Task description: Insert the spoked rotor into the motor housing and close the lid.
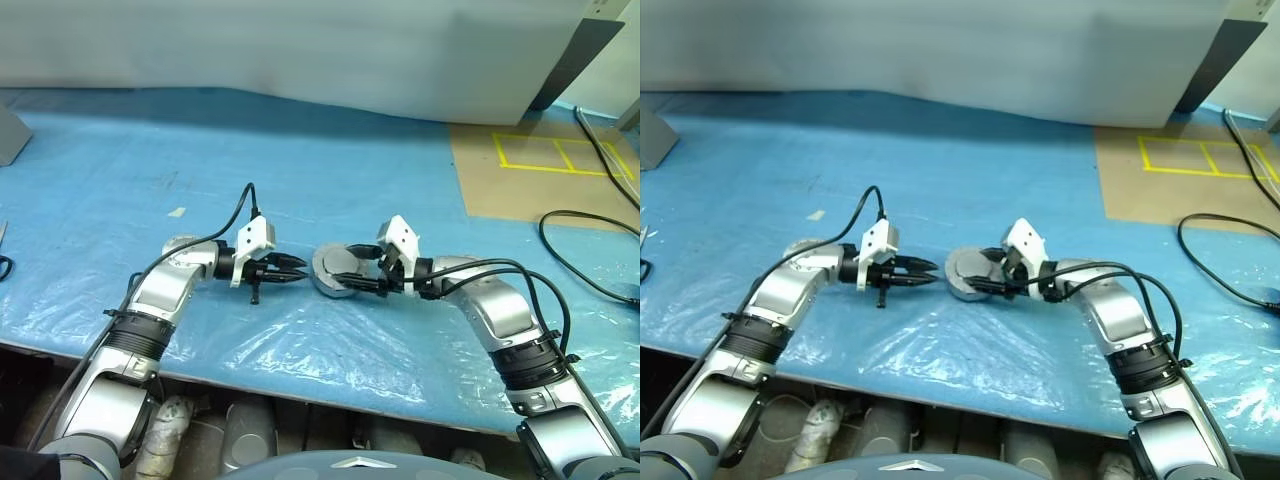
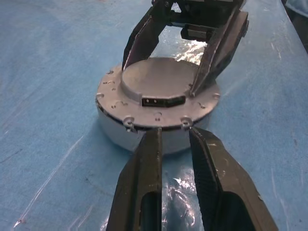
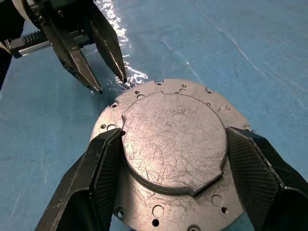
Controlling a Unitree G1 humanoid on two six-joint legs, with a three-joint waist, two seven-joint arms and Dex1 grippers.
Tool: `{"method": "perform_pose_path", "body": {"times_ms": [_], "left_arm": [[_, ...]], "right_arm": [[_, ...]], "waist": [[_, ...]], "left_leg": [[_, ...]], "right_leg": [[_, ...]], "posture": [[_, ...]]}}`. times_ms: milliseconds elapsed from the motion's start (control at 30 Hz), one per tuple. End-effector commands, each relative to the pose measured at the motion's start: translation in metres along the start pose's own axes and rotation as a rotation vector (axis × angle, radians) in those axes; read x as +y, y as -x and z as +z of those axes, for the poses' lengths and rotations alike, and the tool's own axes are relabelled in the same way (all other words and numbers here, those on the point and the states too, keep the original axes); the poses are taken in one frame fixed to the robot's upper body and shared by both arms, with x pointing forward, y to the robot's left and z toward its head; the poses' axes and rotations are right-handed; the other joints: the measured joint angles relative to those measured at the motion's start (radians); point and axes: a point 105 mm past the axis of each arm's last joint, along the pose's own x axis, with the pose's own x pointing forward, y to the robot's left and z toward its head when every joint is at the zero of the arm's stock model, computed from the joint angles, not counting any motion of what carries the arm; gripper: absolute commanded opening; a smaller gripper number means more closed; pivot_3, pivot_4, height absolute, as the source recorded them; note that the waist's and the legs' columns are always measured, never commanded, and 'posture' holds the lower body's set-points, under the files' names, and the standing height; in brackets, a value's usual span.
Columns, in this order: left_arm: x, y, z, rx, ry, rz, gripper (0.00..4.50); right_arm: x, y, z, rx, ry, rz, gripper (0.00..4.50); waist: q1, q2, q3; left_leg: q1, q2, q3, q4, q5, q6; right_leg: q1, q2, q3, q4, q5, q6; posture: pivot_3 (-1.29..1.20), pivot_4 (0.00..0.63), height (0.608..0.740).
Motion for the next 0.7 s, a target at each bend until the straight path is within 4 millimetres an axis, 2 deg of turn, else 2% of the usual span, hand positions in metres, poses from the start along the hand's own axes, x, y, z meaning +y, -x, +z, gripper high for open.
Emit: {"method": "perform_pose_path", "body": {"times_ms": [33,167,233,433,700], "left_arm": [[-0.001,0.001,0.008,-0.011,-0.035,-0.011,0.95],[-0.002,0.000,0.008,-0.010,-0.037,-0.014,0.95],[-0.002,-0.001,0.008,-0.011,-0.037,-0.015,0.95],[-0.004,-0.002,0.006,-0.012,-0.033,-0.016,0.95],[-0.004,-0.003,0.004,-0.009,-0.035,-0.016,0.95]], "right_arm": [[0.003,0.005,0.004,-0.006,-0.056,0.008,2.97],[0.011,0.001,0.011,0.000,-0.013,0.028,2.97],[0.012,0.000,0.005,0.033,0.022,0.021,2.97],[0.003,0.001,-0.039,0.176,0.060,-0.038,2.97],[-0.008,0.015,-0.073,0.260,0.003,-0.088,2.97]], "waist": [[0.000,0.000,0.000],[-0.004,0.000,0.000],[-0.005,0.000,0.000],[-0.004,0.000,0.000],[-0.002,0.000,0.000]], "left_leg": [[0.000,0.000,0.000,0.000,0.000,0.000],[0.000,0.001,0.000,-0.002,0.000,0.000],[-0.001,0.001,0.000,-0.002,0.000,-0.001],[-0.002,0.001,0.000,-0.002,0.000,-0.001],[0.005,-0.001,0.000,-0.002,-0.001,0.001]], "right_leg": [[0.000,0.000,0.000,0.000,0.000,0.000],[-0.001,0.001,-0.001,-0.001,0.000,0.000],[-0.002,0.001,-0.002,-0.001,0.000,0.000],[-0.002,0.001,-0.002,-0.001,0.000,0.000],[0.006,-0.002,-0.002,-0.003,0.000,0.000]], "posture": [[0.00,0.150,0.740],[0.00,0.150,0.740],[0.00,0.150,0.740],[0.00,0.150,0.740],[0.00,0.150,0.740]]}}
